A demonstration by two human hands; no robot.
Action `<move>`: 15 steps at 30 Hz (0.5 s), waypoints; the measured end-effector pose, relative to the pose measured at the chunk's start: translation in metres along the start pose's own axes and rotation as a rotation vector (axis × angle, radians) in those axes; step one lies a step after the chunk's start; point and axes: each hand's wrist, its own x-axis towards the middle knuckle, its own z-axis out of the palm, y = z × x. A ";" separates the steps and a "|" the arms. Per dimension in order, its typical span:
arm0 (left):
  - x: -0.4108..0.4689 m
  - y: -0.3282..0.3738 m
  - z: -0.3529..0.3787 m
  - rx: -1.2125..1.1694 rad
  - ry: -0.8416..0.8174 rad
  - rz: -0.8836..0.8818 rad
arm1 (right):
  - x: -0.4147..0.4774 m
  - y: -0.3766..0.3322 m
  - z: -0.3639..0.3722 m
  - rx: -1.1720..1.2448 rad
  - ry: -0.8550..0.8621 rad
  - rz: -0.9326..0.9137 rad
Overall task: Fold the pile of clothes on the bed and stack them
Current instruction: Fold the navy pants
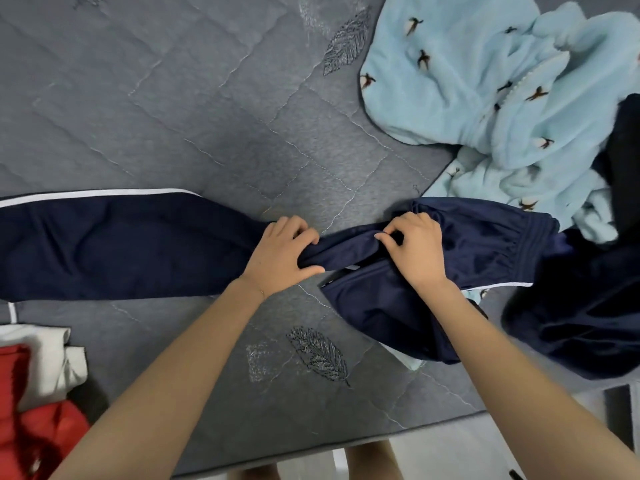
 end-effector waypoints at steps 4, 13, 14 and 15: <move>-0.025 -0.006 0.011 0.142 -0.078 -0.008 | 0.003 -0.006 -0.001 0.003 -0.006 -0.062; -0.063 -0.040 0.002 0.346 0.092 -0.032 | 0.010 -0.040 0.022 -0.116 -0.297 -0.239; -0.064 -0.043 -0.001 0.333 0.121 -0.019 | 0.012 -0.042 0.024 -0.142 -0.287 -0.230; -0.065 -0.045 -0.005 0.306 0.145 -0.013 | 0.015 -0.045 0.025 -0.158 -0.271 -0.221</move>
